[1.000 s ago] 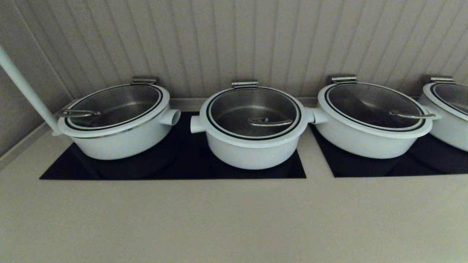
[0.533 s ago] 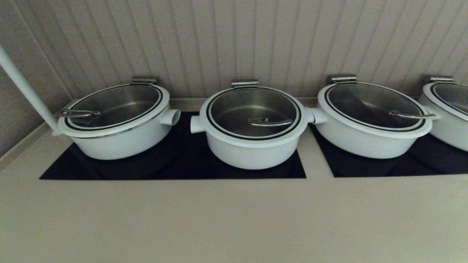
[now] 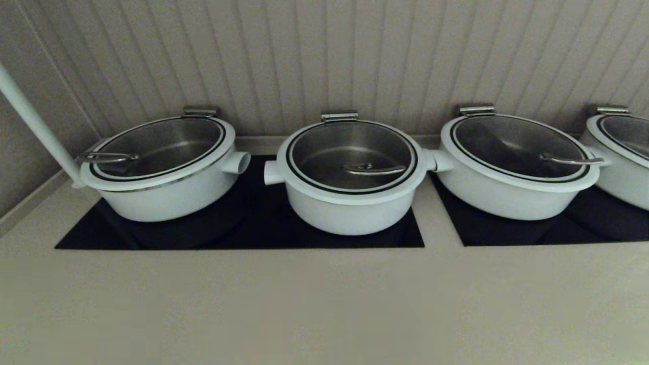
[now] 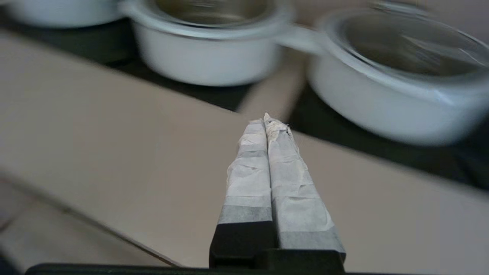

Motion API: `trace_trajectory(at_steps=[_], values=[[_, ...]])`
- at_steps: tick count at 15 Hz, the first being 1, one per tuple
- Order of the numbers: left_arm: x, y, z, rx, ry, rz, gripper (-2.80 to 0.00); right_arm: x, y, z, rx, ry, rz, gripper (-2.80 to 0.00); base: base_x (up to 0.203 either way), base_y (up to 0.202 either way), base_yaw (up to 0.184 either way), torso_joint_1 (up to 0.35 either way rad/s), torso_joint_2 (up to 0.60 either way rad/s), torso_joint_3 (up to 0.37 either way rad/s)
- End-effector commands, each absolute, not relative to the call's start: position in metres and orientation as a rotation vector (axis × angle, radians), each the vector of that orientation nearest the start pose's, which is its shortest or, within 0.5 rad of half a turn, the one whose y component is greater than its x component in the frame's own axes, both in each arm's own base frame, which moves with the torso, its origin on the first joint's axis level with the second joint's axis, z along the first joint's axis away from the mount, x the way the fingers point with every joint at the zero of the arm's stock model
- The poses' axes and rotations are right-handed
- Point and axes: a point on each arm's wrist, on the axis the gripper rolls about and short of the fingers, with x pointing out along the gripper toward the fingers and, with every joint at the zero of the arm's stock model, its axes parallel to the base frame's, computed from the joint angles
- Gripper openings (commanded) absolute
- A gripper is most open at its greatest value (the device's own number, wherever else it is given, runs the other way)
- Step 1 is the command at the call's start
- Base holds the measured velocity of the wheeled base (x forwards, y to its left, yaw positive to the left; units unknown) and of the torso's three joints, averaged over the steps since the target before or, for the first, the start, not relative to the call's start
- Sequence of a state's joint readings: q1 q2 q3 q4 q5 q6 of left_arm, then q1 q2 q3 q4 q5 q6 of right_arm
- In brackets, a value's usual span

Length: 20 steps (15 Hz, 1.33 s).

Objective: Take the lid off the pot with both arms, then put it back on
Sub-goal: Open the food pot lid a small opening with the right arm

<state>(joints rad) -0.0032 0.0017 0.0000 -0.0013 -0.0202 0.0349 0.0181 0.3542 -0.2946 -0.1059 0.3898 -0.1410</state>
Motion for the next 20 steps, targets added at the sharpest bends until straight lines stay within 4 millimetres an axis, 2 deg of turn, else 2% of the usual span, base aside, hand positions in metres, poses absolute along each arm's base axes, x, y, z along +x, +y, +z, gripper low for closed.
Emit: trace_trajectory(at_steps=[1,4,7,11,14,20], values=[[-0.023,0.0,0.076,0.035,0.0,-0.023,-2.8,0.042,0.012,0.185,-0.153,0.055,0.564,-2.8,0.0,0.0,0.0,0.0,0.0,0.0],[-0.023,0.0,0.076,0.037,0.0,-0.023,-2.8,0.084,0.016,0.188,-0.152,0.111,0.686,-2.8,0.0,0.0,0.0,0.0,0.0,0.0],[-0.023,0.0,0.076,0.035,0.0,-0.023,-2.8,0.128,0.022,0.182,-0.14,0.134,0.78,-2.8,0.0,0.0,0.0,0.0,0.0,0.0],[-0.023,0.0,0.076,0.035,0.0,-0.023,-2.8,0.183,0.053,0.164,-0.14,0.119,0.942,-2.8,0.0,0.0,0.0,0.0,0.0,0.0],[-0.023,0.0,0.076,0.035,0.0,-0.023,-2.8,0.211,0.081,0.165,-0.12,0.064,1.035,-2.8,0.0,0.0,0.0,0.0,0.0,0.0],[-0.023,0.0,0.076,0.035,0.0,-0.023,-2.8,0.256,0.109,0.167,-0.122,0.038,1.079,-2.8,0.0,0.0,0.0,0.0,0.0,0.0]])
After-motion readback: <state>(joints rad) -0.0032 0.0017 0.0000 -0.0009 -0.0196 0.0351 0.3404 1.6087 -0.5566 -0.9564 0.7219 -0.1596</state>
